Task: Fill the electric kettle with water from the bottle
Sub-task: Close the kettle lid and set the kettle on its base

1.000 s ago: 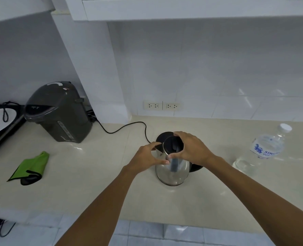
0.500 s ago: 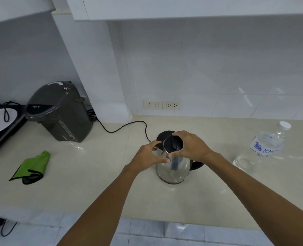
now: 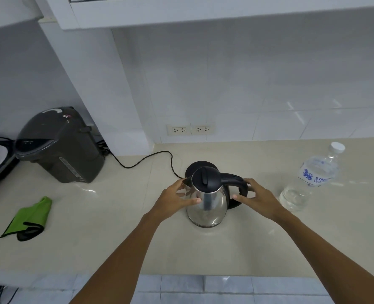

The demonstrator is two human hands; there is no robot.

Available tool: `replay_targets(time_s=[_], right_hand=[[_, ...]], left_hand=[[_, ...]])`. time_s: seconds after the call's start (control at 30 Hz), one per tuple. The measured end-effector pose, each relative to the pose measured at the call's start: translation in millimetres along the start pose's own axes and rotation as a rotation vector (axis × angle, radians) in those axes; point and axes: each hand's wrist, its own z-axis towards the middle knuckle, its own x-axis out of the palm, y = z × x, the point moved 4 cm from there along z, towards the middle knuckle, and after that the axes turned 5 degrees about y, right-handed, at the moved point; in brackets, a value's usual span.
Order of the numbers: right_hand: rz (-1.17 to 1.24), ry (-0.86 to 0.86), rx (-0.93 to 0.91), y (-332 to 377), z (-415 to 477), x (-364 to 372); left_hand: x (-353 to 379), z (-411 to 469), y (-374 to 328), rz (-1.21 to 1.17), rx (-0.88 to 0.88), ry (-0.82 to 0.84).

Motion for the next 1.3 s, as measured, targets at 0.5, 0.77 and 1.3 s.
replay_targets(time_s=[0.5,0.77,1.3], right_hand=[[0.000,-0.130,0.001,-6,-6,7],[-0.109,-0.223,-0.043,25,2,-11],[-0.181,-0.188,-0.128,66,133,-45]], left_hand=[[7,-2,-4,-0.234,0.031,0.044],[-20,12,-37,-0.193,0.112,0.007],[-80,108,-71,-0.232,0.113,-0.081]])
